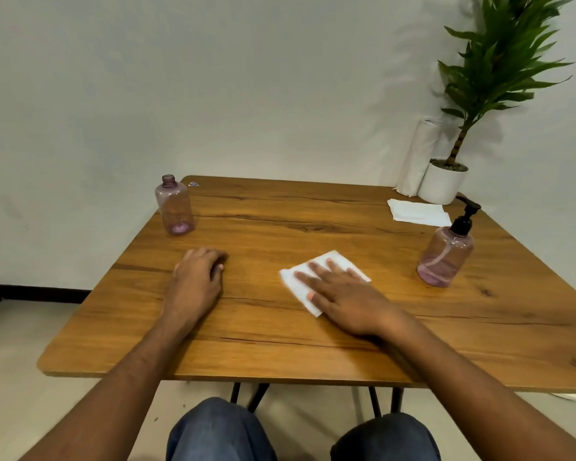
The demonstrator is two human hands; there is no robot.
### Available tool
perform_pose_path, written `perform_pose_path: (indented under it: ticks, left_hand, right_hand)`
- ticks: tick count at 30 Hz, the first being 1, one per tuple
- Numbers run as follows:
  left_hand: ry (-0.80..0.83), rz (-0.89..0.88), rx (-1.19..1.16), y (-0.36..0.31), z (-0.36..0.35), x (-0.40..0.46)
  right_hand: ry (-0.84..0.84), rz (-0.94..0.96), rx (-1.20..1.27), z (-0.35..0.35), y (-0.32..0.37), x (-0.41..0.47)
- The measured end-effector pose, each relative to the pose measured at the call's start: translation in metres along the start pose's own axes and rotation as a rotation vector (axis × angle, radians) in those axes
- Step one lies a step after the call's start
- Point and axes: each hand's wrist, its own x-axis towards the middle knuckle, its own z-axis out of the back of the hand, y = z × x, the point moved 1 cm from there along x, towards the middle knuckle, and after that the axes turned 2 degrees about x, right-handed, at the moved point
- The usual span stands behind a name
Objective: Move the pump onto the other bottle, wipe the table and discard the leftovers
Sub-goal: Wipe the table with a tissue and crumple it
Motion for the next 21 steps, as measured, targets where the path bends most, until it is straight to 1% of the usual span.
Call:
perform_pose_path:
  ticks: [3,6,8,10,12,14,16,18,19,21]
  left_hand:
    - [0.0,-0.013,0.005,0.001,-0.001,0.001]
    - [0.027,-0.017,0.021,0.001,-0.001,0.003]
    - [0.033,-0.016,0.029,0.0,0.001,0.003]
    - [0.038,-0.018,0.026,-0.001,0.002,0.003]
    - [0.033,-0.015,0.029,-0.001,0.003,0.003]
    - [0.006,-0.009,0.04,0.0,0.001,0.002]
    - [-0.013,-0.003,0.044,0.001,-0.001,0.001]
    - [-0.007,-0.003,0.041,0.001,-0.002,0.001]
    - [0.002,-0.007,0.037,0.002,-0.003,0.001]
    - [0.01,-0.032,0.033,0.002,-0.002,0.003]
  right_hand:
    - [-0.1,-0.225,0.047,0.011,-0.049,0.008]
    - [-0.269,-0.364,0.147,0.015,-0.061,0.025]
    - [-0.436,-0.368,0.158,0.019,-0.043,0.039]
    - [-0.538,-0.275,0.145,0.019,-0.015,0.054]
    - [-0.534,-0.156,0.164,0.015,0.02,0.069]
    - [-0.457,-0.025,0.198,0.009,0.054,0.07]
    - [-0.391,0.084,0.196,0.004,0.071,0.061]
    - [-0.382,0.069,0.225,0.009,0.062,0.049]
    - [-0.397,0.019,0.249,0.013,0.05,0.046]
    - [-0.472,-0.142,0.298,0.026,0.013,0.05]
